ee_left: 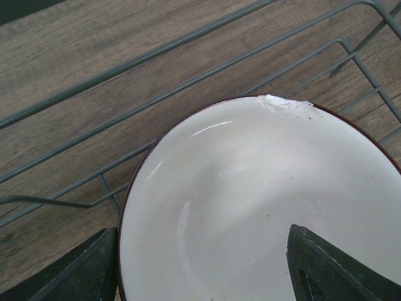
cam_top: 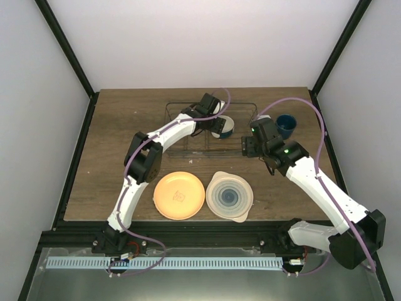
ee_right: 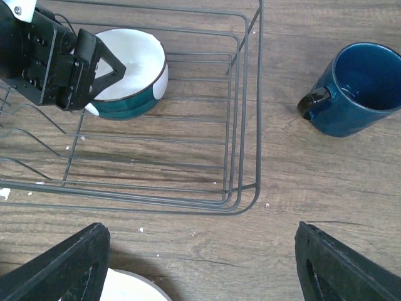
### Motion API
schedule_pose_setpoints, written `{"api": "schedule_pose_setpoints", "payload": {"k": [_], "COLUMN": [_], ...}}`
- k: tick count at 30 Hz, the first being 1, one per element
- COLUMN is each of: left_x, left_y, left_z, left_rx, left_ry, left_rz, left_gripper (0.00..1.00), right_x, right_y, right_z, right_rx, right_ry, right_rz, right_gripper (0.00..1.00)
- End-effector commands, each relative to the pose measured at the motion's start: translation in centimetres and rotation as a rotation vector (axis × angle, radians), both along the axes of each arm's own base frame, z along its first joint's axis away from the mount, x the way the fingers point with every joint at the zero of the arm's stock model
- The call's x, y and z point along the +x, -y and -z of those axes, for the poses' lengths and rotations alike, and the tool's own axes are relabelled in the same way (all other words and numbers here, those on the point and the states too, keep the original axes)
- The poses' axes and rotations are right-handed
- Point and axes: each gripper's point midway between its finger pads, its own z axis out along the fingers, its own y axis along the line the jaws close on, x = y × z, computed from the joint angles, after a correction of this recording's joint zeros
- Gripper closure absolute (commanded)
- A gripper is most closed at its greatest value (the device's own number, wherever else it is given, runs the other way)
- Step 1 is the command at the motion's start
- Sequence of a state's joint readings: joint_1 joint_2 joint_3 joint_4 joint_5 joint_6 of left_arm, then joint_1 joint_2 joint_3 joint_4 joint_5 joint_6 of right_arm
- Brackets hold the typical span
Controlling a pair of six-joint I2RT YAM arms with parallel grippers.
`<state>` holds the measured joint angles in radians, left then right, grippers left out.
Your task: Load the mixed dishes into the dish rack
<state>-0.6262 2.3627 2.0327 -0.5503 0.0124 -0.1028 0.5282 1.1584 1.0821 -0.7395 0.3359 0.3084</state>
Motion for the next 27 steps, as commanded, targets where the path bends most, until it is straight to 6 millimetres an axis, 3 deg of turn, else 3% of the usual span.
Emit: {"api": "schedule_pose_setpoints", "payload": {"k": [1,10,20,27], "left_x": [-2.9,-4.6,-5.7,-5.8], "left_y": [-1.7,-3.2,-6.1,-6.1], "left_z": [3.9,4.5,3.3,3.2], "left_rx": [0.084,0.15,0.269,0.281], "left_ry": [-0.136,-0.201,-0.208,-0.216], "left_rz": [-0.001,-0.002,-0.036,-0.027], "left_gripper": [0.27,0.3,0.24,0.25], "right_x": [-0.1,-0.4,-0.7,-1.1], "right_y": [-0.2,0.0,0.0,0.4], "right_z": [-0.4,-0.7,-1.0,-1.3], "right_rx": [0.022,0.03,0.042,0.044], "right_ry": [0.014,0.023,0.036,0.049], "right_rz": [-0.001,0.0,-0.006,-0.004], "right_gripper": [0.18,0.18,0.18,0.18]}}
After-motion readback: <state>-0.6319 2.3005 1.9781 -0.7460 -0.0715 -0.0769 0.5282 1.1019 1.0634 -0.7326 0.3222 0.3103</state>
